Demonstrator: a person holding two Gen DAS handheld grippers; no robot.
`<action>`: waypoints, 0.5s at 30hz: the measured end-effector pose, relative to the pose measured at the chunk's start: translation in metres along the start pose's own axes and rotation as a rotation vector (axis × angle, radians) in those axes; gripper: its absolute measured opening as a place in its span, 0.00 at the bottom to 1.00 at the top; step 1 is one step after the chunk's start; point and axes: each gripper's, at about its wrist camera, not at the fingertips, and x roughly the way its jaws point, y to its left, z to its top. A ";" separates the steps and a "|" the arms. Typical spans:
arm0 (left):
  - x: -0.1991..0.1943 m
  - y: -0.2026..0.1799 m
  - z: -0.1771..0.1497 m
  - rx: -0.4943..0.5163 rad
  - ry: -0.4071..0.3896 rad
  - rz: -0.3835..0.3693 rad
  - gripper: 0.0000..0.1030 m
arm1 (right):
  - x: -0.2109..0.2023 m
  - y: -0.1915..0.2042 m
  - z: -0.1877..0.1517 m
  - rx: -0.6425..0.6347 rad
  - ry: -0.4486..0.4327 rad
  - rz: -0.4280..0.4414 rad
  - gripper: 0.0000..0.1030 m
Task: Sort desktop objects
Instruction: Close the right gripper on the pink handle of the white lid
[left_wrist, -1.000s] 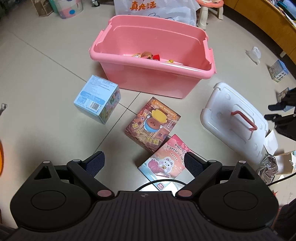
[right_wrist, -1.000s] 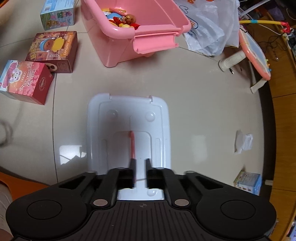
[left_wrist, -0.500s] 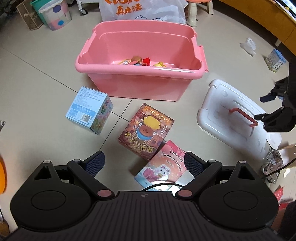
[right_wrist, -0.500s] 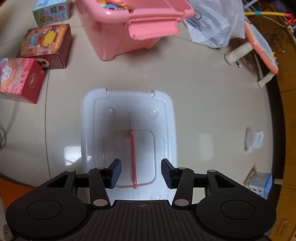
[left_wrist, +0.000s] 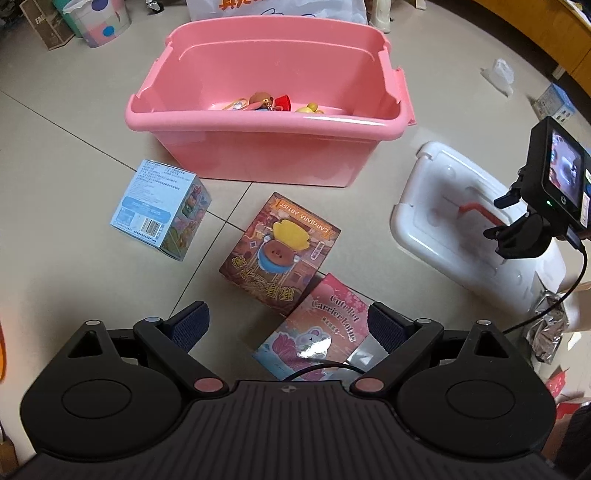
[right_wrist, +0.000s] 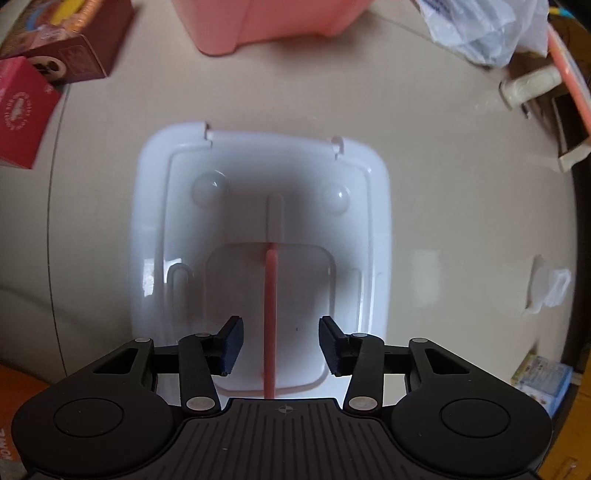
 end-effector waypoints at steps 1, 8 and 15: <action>0.001 0.000 0.000 0.001 0.004 0.001 0.92 | 0.004 0.000 0.001 0.002 0.007 0.010 0.31; 0.004 0.003 0.000 -0.013 0.015 -0.005 0.92 | 0.019 0.008 0.007 -0.012 0.032 0.033 0.09; -0.003 0.004 0.001 -0.016 -0.001 -0.012 0.92 | 0.016 0.015 0.004 -0.004 0.016 0.006 0.05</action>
